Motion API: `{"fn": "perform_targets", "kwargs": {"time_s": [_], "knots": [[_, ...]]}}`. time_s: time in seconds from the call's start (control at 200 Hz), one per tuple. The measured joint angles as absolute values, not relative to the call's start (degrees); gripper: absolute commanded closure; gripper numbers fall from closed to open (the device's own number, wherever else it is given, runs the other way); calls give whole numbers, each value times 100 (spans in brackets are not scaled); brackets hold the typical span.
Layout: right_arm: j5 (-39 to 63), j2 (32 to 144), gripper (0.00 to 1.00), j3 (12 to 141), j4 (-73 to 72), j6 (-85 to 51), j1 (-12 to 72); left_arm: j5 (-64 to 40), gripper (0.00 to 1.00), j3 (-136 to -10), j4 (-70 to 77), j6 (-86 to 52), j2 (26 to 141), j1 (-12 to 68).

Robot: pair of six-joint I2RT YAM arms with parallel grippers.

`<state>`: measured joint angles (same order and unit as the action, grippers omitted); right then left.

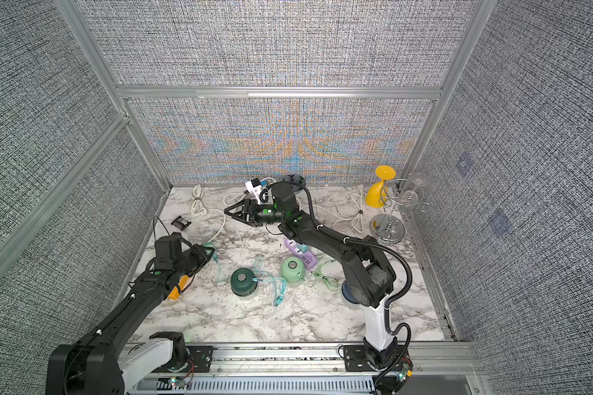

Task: Charge the cordless meat grinders
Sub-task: Place the plug at the center of the board.

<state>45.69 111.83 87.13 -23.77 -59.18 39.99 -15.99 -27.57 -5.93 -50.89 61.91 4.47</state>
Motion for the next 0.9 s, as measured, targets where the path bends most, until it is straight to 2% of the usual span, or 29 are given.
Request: {"fn": "perform_targets", "kwargs": {"time_s": [0.125,0.295,0.45,0.525,0.57,0.901], "knots": [[4565,11080,35,8630,-2093,-5649,3999,-1317,100,-2189,-255,-5520,6377,456],[4563,11037,35,8589,-1953,-5463,3968,-978,88,-1669,189,-6071,6377,480],[4565,11037,35,8589,-1949,-5426,3942,-851,64,-1529,480,-6331,6436,480],[4567,11037,35,8589,-1949,-5426,3942,-797,47,-1529,556,-6401,6495,480],[4567,11037,35,8589,-1949,-5424,3942,-773,41,-1555,635,-6471,6510,482],[4571,10956,36,8514,-1946,-5384,3935,-657,39,-1645,709,-6486,6582,355]]}}
